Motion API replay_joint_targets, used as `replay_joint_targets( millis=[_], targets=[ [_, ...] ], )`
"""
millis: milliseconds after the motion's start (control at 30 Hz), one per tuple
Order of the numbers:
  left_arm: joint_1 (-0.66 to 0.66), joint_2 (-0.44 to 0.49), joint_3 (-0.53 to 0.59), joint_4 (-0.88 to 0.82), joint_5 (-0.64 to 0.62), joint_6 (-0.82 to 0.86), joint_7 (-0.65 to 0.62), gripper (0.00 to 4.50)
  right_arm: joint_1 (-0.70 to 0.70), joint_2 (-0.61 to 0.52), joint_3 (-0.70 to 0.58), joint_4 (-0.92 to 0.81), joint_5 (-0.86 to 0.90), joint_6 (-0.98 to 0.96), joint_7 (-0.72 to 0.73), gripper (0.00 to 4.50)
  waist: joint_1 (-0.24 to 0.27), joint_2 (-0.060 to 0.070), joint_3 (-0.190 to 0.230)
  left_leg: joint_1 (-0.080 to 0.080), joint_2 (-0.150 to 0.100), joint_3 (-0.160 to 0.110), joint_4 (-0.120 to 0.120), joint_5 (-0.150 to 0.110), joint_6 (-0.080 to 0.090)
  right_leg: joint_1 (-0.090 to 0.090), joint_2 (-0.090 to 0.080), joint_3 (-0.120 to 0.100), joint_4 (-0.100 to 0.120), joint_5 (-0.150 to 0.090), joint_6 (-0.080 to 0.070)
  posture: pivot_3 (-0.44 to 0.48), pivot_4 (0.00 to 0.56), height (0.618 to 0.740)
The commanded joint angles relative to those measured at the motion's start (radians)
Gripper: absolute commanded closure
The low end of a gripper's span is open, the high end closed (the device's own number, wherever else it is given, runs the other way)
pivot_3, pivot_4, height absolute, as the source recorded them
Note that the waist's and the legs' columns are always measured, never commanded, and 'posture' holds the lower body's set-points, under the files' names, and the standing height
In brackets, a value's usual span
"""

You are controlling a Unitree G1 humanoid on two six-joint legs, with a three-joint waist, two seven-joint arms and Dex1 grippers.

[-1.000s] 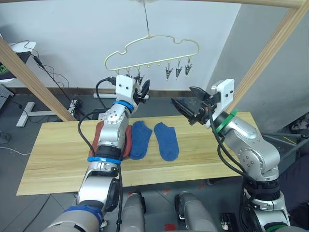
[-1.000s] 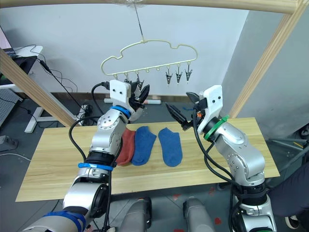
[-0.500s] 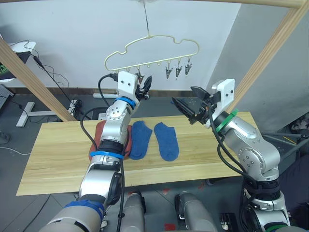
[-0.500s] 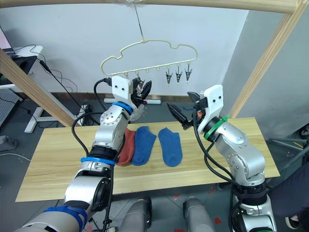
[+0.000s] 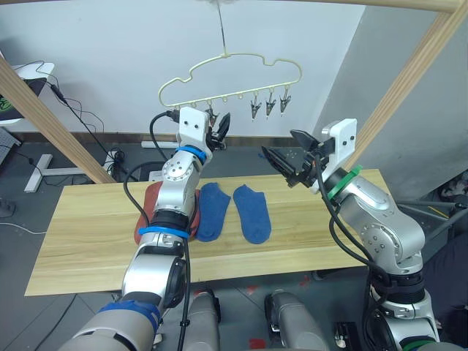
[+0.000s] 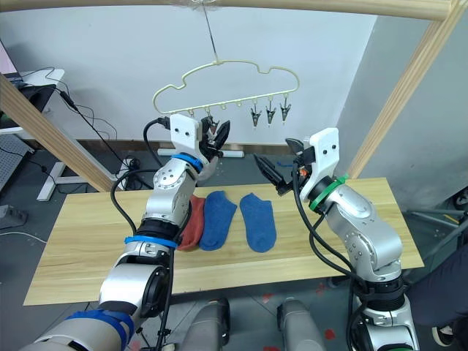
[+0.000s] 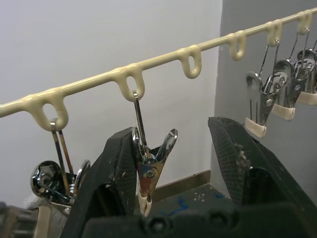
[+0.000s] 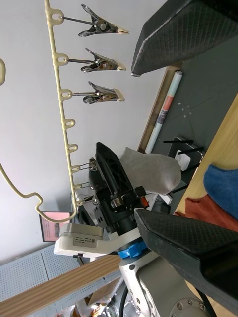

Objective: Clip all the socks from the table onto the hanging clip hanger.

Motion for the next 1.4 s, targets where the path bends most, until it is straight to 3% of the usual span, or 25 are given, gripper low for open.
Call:
replay_joint_targets(
  millis=[33, 167, 300, 500, 567, 733, 900, 1067, 1333, 1400],
  targets=[
    [-0.034, -0.002, 0.015, -0.004, 0.003, -0.027, 0.01, 2.78, -0.009, 0.003, -0.028, -0.036, 0.013, -0.017, -0.004, 0.0, 0.0, 0.0, 0.0, 0.0, 0.0, 0.0, 0.0, 0.0, 0.0, 0.0, 0.0, 0.0, 0.0, 0.0, 0.0, -0.12, 0.239, 0.74],
    [-0.038, -0.004, 0.019, 0.0, 0.002, -0.027, 0.01, 3.92, -0.006, 0.006, -0.028, -0.031, 0.014, -0.019, -0.001, 0.0, 0.0, 0.0, 0.0, 0.0, 0.0, 0.0, 0.0, 0.0, 0.0, 0.0, 0.0, 0.0, 0.0, 0.0, 0.0, -0.12, 0.239, 0.74],
    [-0.041, -0.002, 0.027, 0.003, 0.001, -0.024, 0.011, 4.46, -0.003, 0.012, -0.025, -0.032, 0.013, -0.019, -0.004, 0.0, 0.0, 0.0, 0.0, 0.0, 0.0, 0.0, 0.0, 0.0, 0.0, 0.0, 0.0, 0.0, 0.0, 0.0, 0.0, -0.115, 0.244, 0.74],
    [-0.042, -0.003, 0.031, -0.008, -0.003, -0.007, 0.01, 4.5, 0.005, 0.006, -0.019, -0.022, 0.004, -0.001, -0.007, 0.0, 0.0, 0.0, 0.0, 0.0, 0.0, 0.0, 0.0, 0.0, 0.0, 0.0, 0.0, 0.0, 0.0, 0.0, 0.0, -0.108, 0.243, 0.74],
    [-0.038, 0.001, 0.03, -0.026, -0.002, 0.009, 0.016, 4.5, 0.023, -0.03, 0.043, 0.023, -0.066, -0.007, 0.006, 0.0, 0.0, 0.0, 0.0, 0.0, 0.0, 0.0, 0.0, 0.0, 0.0, 0.0, 0.0, 0.0, 0.0, 0.0, 0.0, -0.112, 0.244, 0.74],
    [-0.007, 0.016, 0.047, -0.119, -0.058, 0.135, -0.015, 4.5, 0.003, 0.015, 0.148, 0.339, -0.229, -0.085, -0.043, 0.0, -0.001, 0.0, 0.0, 0.0, 0.0, 0.0, 0.0, 0.0, 0.0, 0.0, 0.0, 0.0, 0.0, 0.0, 0.0, -0.101, 0.236, 0.74],
    [0.044, 0.051, 0.054, -0.262, -0.111, 0.303, -0.048, 4.5, -0.119, 0.059, 0.273, 0.719, -0.379, -0.231, 0.024, 0.0, -0.008, 0.001, 0.0, 0.0, 0.0, 0.001, -0.001, 0.0, 0.0, -0.001, 0.0, 0.001, 0.0, 0.0, 0.0, -0.082, 0.232, 0.74],
    [0.11, 0.076, 0.048, -0.39, -0.116, 0.39, -0.044, 4.5, -0.205, 0.15, 0.297, 1.022, -0.445, -0.328, 0.056, 0.0, -0.001, 0.001, 0.0, 0.001, 0.001, 0.0, -0.002, 0.0, 0.0, -0.001, 0.001, 0.0, 0.0, 0.001, -0.002, -0.037, 0.225, 0.74],
    [0.171, 0.084, 0.067, -0.507, -0.126, 0.461, -0.013, 4.5, -0.237, 0.205, 0.29, 1.244, -0.499, -0.376, 0.098, 0.0, 0.019, 0.001, 0.0, 0.001, 0.0, 0.0, -0.002, 0.0, 0.0, 0.0, -0.001, 0.0, 0.0, 0.001, -0.001, 0.006, 0.227, 0.74],
    [0.174, 0.085, 0.071, -0.515, -0.125, 0.467, -0.008, 4.5, -0.238, 0.199, 0.287, 1.27, -0.518, -0.396, 0.1, 0.62, 0.022, 0.001, 0.0, 0.003, 0.0, 0.0, -0.002, 0.0, 0.0, 0.001, 0.0, 0.0, 0.001, 0.001, -0.001, 0.012, 0.226, 0.74]
  ],
)
